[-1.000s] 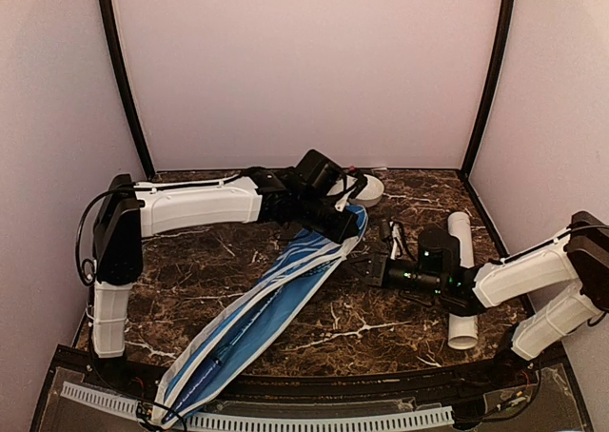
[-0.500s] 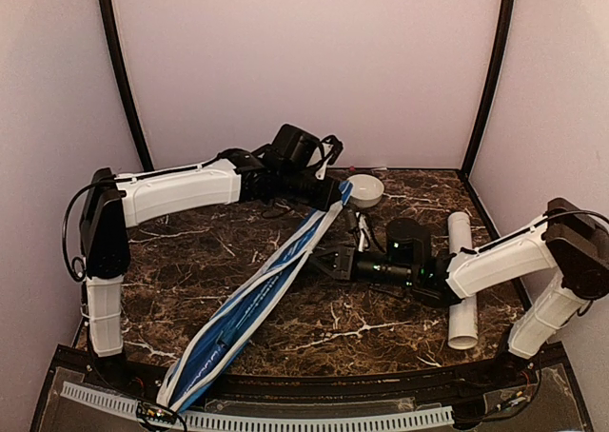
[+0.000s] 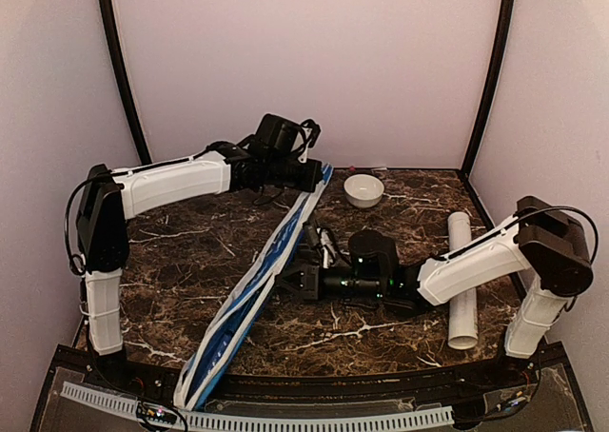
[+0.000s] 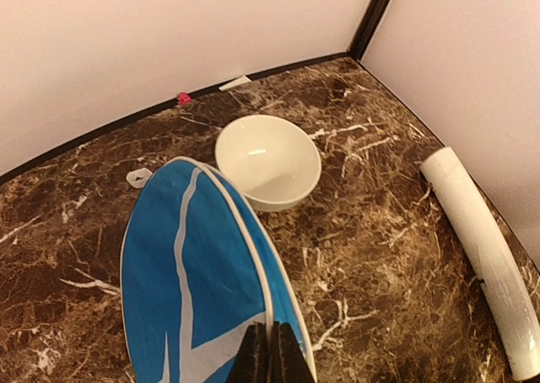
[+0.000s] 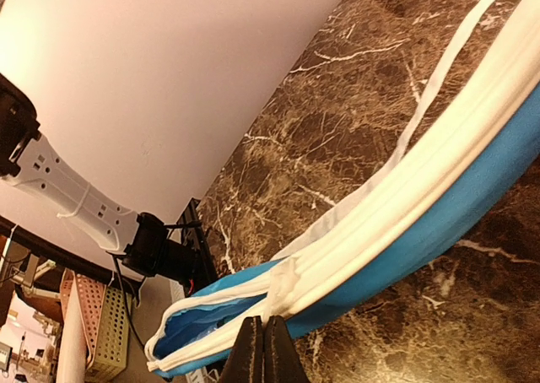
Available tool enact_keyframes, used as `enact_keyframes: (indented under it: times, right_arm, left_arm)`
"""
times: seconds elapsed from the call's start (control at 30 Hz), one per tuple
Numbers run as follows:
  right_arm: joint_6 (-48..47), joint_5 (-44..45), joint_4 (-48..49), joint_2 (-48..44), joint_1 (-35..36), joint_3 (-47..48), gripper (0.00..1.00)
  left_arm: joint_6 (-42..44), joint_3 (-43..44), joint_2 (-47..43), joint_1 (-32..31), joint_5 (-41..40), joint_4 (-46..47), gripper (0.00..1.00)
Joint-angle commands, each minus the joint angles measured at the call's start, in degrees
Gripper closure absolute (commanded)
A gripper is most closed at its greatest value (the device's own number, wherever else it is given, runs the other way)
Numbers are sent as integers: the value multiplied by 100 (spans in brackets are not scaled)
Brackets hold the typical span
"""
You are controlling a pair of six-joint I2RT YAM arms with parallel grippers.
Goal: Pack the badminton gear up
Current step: Zip the zipper on the racket bag.
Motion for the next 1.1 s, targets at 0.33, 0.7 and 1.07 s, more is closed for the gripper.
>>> enact_keyframes:
  times: [0.33,0.7,1.07]
  right_arm:
    - [-29,-373,-145,26,606,504,100]
    - [-125,-2,-643,-687,519,67,100]
    - [-32,54,-559,-962,380,-325,100]
  left_arm:
    - [-46,138,-372,716,-223,463,98]
    - [-98,-443,-962,742,479,211,38]
    - [-411,-2591,-2743,732,1227,483,21]
